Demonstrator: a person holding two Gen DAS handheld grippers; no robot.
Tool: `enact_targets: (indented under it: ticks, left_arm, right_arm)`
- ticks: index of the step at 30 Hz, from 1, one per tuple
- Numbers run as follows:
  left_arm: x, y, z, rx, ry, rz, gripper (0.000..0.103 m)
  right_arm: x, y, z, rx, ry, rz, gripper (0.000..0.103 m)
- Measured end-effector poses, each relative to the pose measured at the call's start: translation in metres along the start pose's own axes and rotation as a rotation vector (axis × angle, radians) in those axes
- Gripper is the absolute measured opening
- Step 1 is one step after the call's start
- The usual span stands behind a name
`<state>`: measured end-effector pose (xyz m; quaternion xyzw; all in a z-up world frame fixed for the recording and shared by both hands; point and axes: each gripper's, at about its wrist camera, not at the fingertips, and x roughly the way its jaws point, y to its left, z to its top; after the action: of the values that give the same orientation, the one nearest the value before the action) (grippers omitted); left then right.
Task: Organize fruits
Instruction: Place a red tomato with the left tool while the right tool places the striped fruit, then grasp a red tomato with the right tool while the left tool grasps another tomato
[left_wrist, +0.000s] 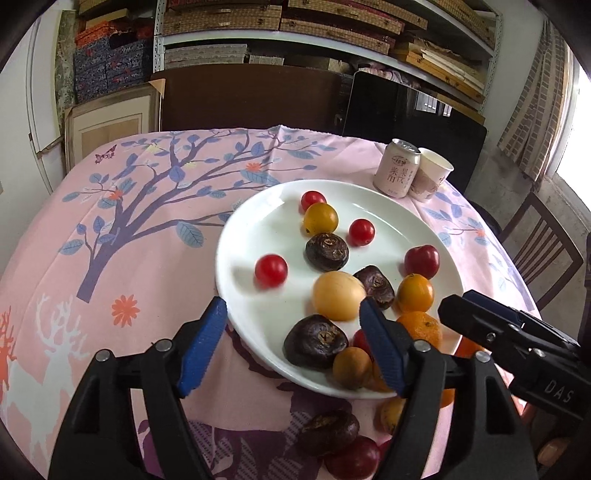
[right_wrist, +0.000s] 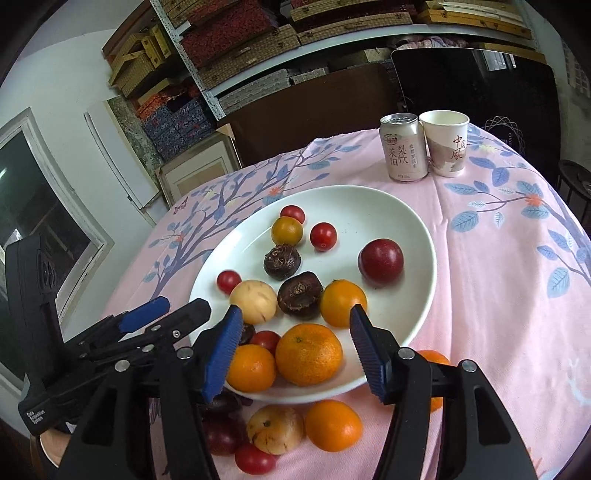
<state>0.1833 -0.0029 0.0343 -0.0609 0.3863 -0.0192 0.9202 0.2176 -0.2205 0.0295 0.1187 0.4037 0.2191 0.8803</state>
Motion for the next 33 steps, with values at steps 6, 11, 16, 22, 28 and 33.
enact_targets:
  ticks: [6, 11, 16, 22, 28, 33]
  left_arm:
    - [-0.015, 0.009, -0.024, 0.002, -0.006, 0.009, 0.083]
    - [-0.025, 0.022, -0.037, -0.036, 0.004, -0.025, 0.09]
    - [-0.027, 0.029, -0.044, -0.054, 0.02, -0.033, 0.091]
    - [-0.027, 0.034, -0.049, -0.059, 0.033, -0.048, 0.092]
    - [-0.024, 0.029, -0.054, -0.042, 0.064, -0.08, 0.092]
    - [-0.024, 0.016, -0.061, -0.008, 0.09, -0.111, 0.092]
  right_arm:
    - [-0.029, 0.003, -0.026, -0.112, -0.003, -0.014, 0.061]
    - [-0.041, 0.017, -0.059, -0.22, 0.054, -0.016, 0.061]
    - [-0.029, 0.043, -0.088, -0.358, 0.136, -0.061, 0.061]
    - [-0.001, 0.058, -0.102, -0.407, 0.218, -0.096, 0.049]
    - [0.01, 0.061, -0.104, -0.398, 0.204, -0.082, 0.031]
    - [0.002, 0.05, -0.099, -0.351, 0.193, -0.034, 0.03]
